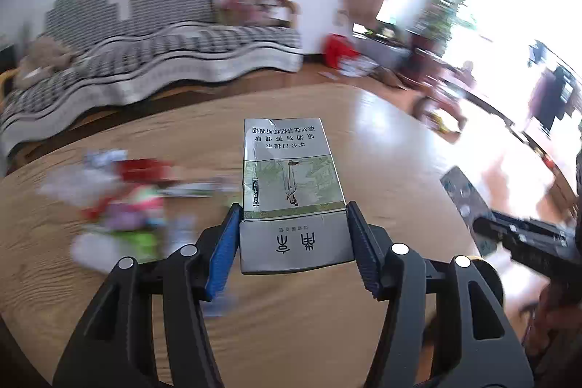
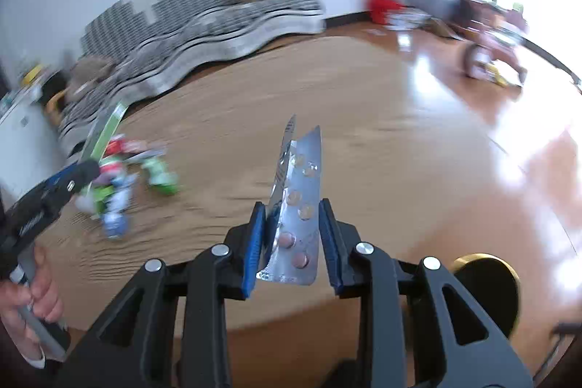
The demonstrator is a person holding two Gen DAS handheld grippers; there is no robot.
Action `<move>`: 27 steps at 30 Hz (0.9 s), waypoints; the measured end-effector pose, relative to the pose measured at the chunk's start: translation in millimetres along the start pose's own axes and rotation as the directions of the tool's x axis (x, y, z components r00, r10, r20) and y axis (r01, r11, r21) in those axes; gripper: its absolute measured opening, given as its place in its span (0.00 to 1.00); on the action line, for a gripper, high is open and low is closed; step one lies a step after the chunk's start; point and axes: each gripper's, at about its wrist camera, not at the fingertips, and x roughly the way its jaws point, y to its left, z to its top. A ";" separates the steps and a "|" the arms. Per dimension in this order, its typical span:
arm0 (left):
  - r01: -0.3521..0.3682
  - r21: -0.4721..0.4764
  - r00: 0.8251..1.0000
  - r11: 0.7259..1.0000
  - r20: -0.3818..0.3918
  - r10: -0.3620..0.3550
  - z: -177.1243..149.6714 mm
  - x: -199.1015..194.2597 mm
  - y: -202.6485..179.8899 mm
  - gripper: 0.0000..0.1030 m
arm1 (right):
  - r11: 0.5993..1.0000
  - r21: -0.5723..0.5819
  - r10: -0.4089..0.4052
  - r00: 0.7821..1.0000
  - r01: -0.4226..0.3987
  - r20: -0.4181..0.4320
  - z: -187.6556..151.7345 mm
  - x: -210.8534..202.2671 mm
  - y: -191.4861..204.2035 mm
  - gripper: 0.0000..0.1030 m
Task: Collect trash
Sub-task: 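Carry box and blister pack to the bin and open both tools over it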
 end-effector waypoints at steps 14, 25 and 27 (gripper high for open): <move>0.392 0.256 0.918 0.883 -0.167 -0.359 -55.6 59.3 -250.4 0.55 | 0.917 0.286 -0.282 0.959 0.277 -0.024 -62.8 -81.0 -211.1 0.29; 0.524 0.281 0.836 0.804 -0.348 -0.424 -124.8 115.6 -330.9 0.55 | 0.871 0.383 -0.283 0.952 0.307 -0.119 -96.6 -81.4 -265.4 0.29; 0.531 0.269 0.825 0.803 -0.380 -0.418 -134.9 129.5 -338.8 0.55 | 0.864 0.400 -0.267 0.952 0.304 -0.148 -99.5 -74.1 -272.9 0.29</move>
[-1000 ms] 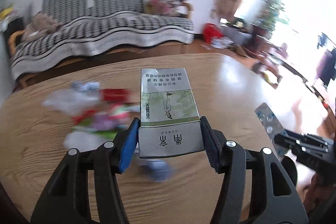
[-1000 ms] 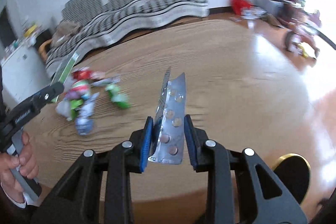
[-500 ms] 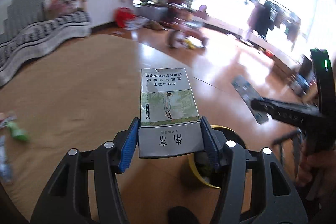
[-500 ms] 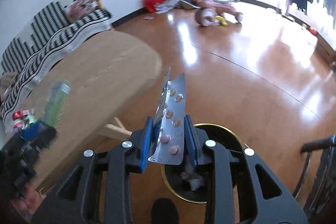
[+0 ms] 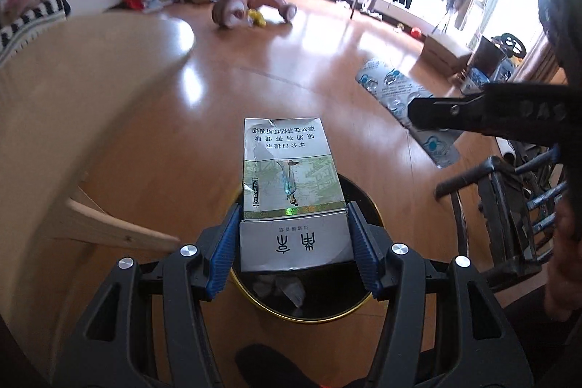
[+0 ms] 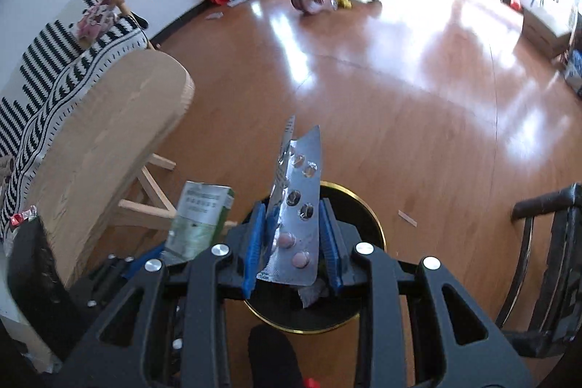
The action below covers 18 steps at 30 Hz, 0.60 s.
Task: Collect trash
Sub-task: 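Carry box and blister pack to the bin and open both tools over it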
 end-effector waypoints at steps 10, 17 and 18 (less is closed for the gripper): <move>0.001 0.012 0.996 1.000 -0.093 0.000 -17.8 39.3 -4.2 0.55 | 1.000 0.018 -0.008 0.995 0.010 -0.101 -5.5 25.3 -8.5 0.29; 0.006 0.009 0.993 1.000 -0.114 -0.005 -14.7 40.6 -2.7 0.65 | 1.000 0.011 -0.010 0.994 0.011 -0.111 -3.2 27.1 -5.5 0.29; 0.004 0.011 0.994 1.000 -0.111 -0.003 -12.9 39.9 -2.0 0.71 | 1.000 0.011 -0.011 0.994 0.012 -0.112 -2.9 27.3 -5.0 0.29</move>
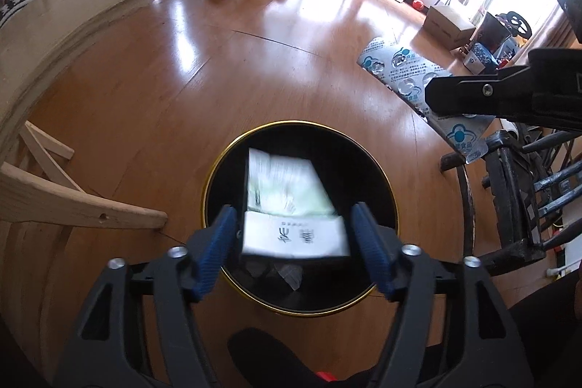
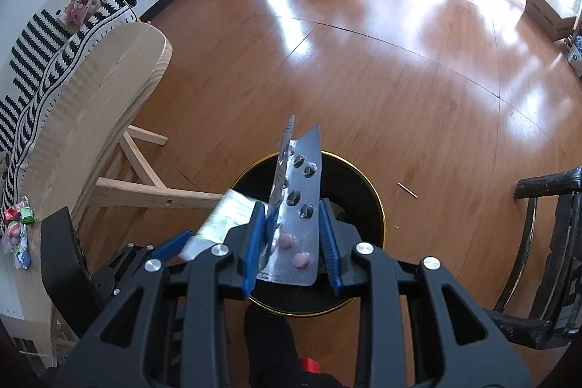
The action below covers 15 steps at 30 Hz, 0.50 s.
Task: Collect trash
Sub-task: 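Carry box and blister pack to the bin and open both tools over it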
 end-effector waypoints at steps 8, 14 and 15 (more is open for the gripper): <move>-0.008 -0.004 1.000 1.000 0.008 0.008 0.4 -5.8 2.4 0.76 | 1.000 0.000 -0.007 1.000 0.007 -0.001 2.0 1.5 -0.7 0.33; -0.016 -0.014 1.000 1.000 0.016 0.016 0.5 -11.2 7.3 0.81 | 1.000 0.005 -0.007 1.000 0.006 0.017 4.5 -0.9 1.2 0.70; -0.018 -0.013 1.000 1.000 0.019 0.019 0.5 -12.7 7.7 0.82 | 1.000 0.004 -0.010 1.000 0.010 0.019 4.7 -1.1 1.6 0.70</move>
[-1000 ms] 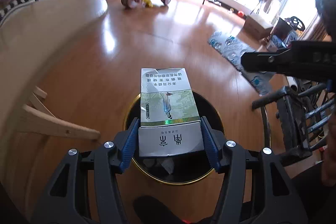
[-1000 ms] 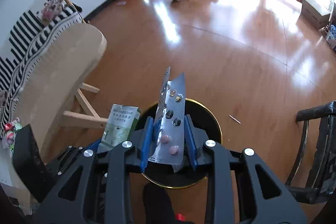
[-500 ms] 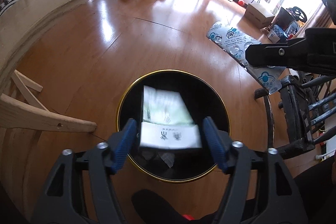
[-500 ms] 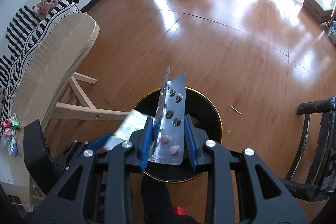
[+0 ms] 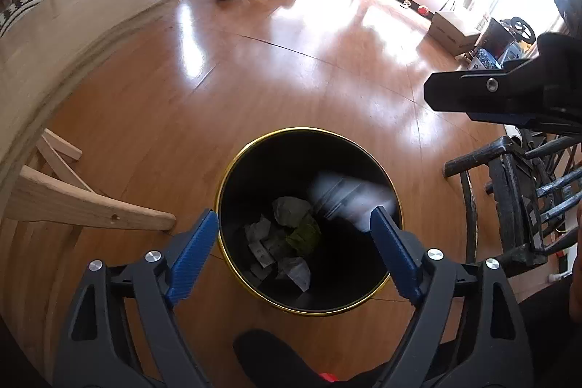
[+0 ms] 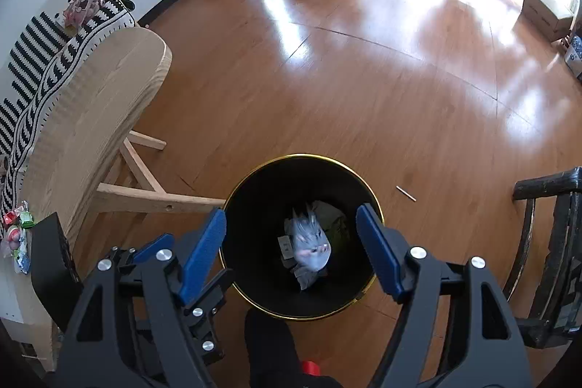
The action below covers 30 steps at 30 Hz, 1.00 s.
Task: Collect trash
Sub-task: 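Carry box and blister pack to the bin and open both tools over it, then grasp the blue-white crumpled foil wrapper with the right tool while the left tool grasps the white-green tissue pack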
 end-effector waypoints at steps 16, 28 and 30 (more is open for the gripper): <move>-0.128 -0.100 0.981 0.987 0.137 0.141 1.6 -113.7 67.2 0.91 | 0.995 -0.072 0.079 0.987 -0.070 0.139 6.8 -31.3 61.1 0.87; -0.385 -0.503 0.844 0.774 0.146 0.515 -78.6 -299.3 240.7 0.94 | 0.882 -0.381 0.324 0.944 -0.277 0.062 -22.1 -29.8 278.5 0.87; -0.411 -0.560 0.817 0.719 0.124 0.563 -100.9 -324.4 267.3 0.94 | 0.840 -0.447 0.358 0.933 -0.307 0.032 -34.9 -29.2 325.4 0.87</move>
